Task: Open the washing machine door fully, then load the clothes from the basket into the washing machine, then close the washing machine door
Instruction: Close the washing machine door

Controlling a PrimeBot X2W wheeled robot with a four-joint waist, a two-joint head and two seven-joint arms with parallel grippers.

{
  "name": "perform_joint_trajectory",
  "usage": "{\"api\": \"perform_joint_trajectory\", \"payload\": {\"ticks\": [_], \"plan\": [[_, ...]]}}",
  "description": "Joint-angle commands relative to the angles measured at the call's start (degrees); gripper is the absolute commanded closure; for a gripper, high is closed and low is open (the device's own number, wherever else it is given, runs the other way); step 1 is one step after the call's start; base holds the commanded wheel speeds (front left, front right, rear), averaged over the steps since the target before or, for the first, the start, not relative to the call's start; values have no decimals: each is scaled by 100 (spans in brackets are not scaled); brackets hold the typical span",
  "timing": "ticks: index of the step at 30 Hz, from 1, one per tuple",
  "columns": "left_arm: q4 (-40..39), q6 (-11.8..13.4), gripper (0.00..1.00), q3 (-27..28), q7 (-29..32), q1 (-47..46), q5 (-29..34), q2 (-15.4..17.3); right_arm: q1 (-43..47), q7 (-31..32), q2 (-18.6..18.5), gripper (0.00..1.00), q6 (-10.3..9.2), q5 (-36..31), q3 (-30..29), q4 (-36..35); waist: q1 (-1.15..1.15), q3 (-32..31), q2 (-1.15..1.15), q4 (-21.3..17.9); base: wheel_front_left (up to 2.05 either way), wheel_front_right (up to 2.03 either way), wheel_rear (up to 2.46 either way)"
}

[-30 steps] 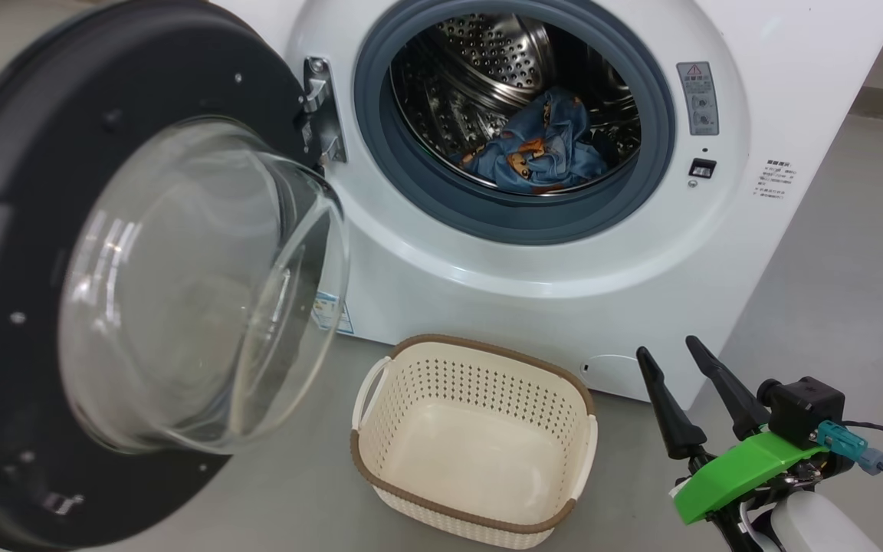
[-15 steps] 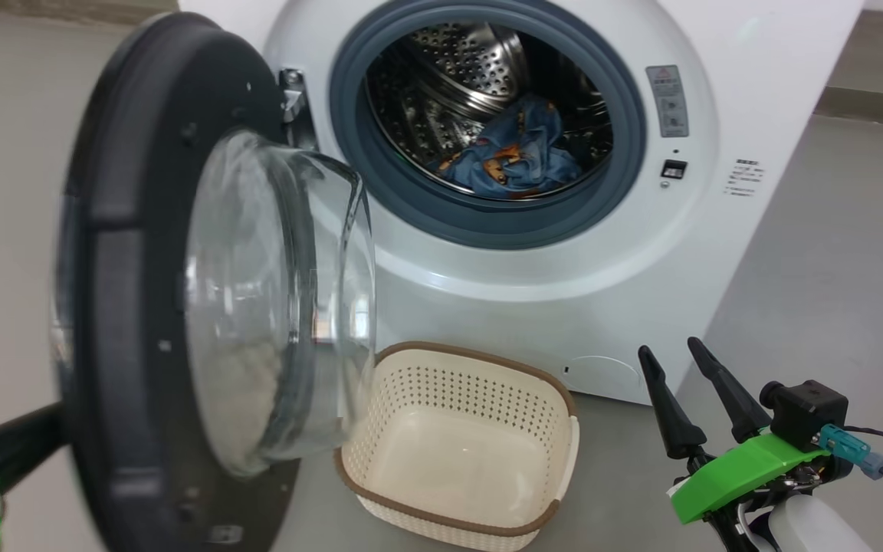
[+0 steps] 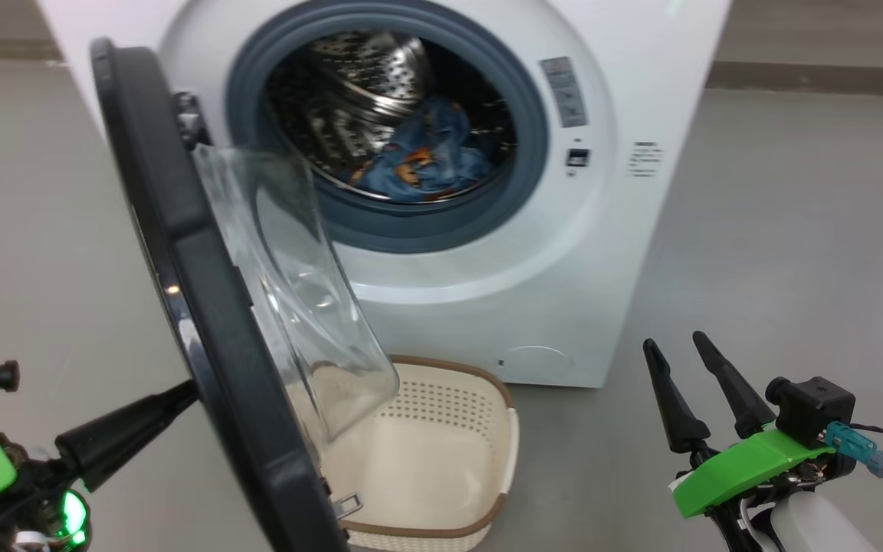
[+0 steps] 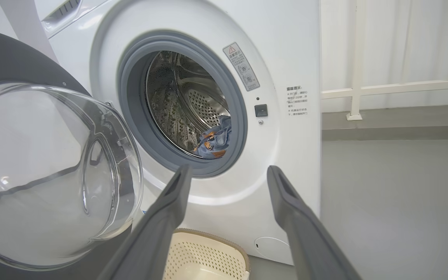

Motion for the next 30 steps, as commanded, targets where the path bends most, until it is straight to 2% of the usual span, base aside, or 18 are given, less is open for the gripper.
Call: {"api": "perform_joint_trajectory", "payload": {"ticks": [1,10,16,22,30], "plan": [[-225,-44,100,168,-69,-144,25,42,-66,-46,-63,0,26,-53,72,-162,0,53,0,-420,0,0,0],[-203,-205,100,205,-602,-385,124,-401,-105,-46,-60,0,26,-72,54,-194,0,178,0,-1296,0,0,0],[-50,-375,100,273,-976,-599,313,-520,-131,-46,-39,0,26,-74,73,-202,0,278,0,-1728,0,0,0],[177,-510,100,248,-1202,-834,444,-606,-155,-46,-35,0,26,-69,78,-202,0,340,0,-1945,0,0,0],[451,-728,100,199,-1358,-1063,520,-703,-171,-46,-21,0,26,-85,69,-182,0,327,0,-1934,0,0,0]]}}
